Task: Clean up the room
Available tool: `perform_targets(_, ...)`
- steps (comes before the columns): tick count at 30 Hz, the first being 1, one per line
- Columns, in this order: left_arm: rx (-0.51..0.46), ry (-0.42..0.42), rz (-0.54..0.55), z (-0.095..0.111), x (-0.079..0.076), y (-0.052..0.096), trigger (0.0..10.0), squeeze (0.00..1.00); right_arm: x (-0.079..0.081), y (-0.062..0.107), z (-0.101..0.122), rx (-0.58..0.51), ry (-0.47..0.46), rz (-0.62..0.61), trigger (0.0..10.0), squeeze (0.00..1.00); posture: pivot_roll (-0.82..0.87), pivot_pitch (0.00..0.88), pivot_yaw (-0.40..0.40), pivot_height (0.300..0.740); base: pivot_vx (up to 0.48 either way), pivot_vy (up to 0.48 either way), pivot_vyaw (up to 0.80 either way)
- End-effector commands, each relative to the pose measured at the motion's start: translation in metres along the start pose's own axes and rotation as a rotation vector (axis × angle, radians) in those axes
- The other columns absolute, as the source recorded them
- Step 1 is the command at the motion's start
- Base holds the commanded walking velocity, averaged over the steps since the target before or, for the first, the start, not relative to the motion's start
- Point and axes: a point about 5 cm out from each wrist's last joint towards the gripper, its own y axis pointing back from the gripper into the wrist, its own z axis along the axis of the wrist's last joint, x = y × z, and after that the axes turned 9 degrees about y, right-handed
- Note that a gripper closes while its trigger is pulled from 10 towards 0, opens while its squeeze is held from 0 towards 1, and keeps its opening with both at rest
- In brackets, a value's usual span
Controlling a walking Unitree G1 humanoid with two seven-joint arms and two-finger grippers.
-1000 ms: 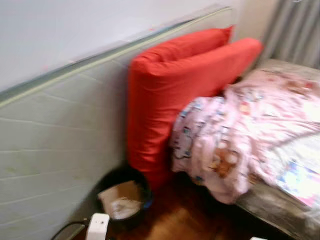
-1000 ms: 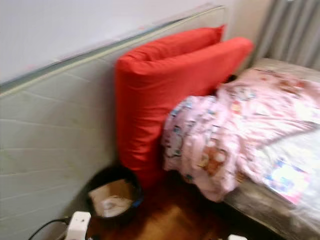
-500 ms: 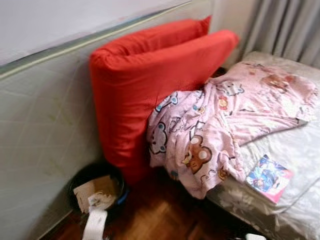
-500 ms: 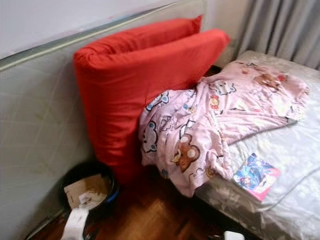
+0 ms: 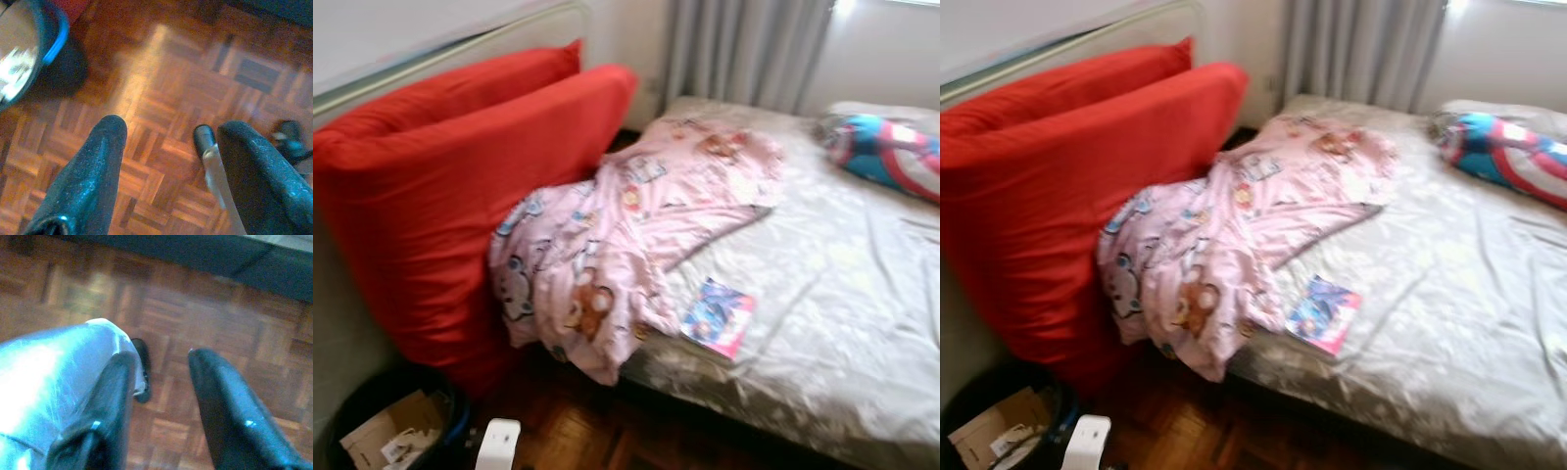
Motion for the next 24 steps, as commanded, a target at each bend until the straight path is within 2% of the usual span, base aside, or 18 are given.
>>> perform_targets(1, 0.032, -0.029, -0.006, -0.0084, -0.0002, 0.0012, 10.0, 0.0, -0.0024, -0.0012, 0.0072, -0.022, 0.001, -0.009, 10.0, 0.0, -0.11, 0.0, 0.032, 0.734, 0.0, -0.326, 0.0)
perform_targets(24, 0.038, -0.042, -0.013, -0.0097, -0.0005, 0.0014, 10.0, 0.0, -0.0024, -0.0009, 0.0064, -0.025, -0.003, -0.013, 10.0, 0.0, -0.12, 0.0, 0.03, 0.734, 0.0, -0.326, 0.0)
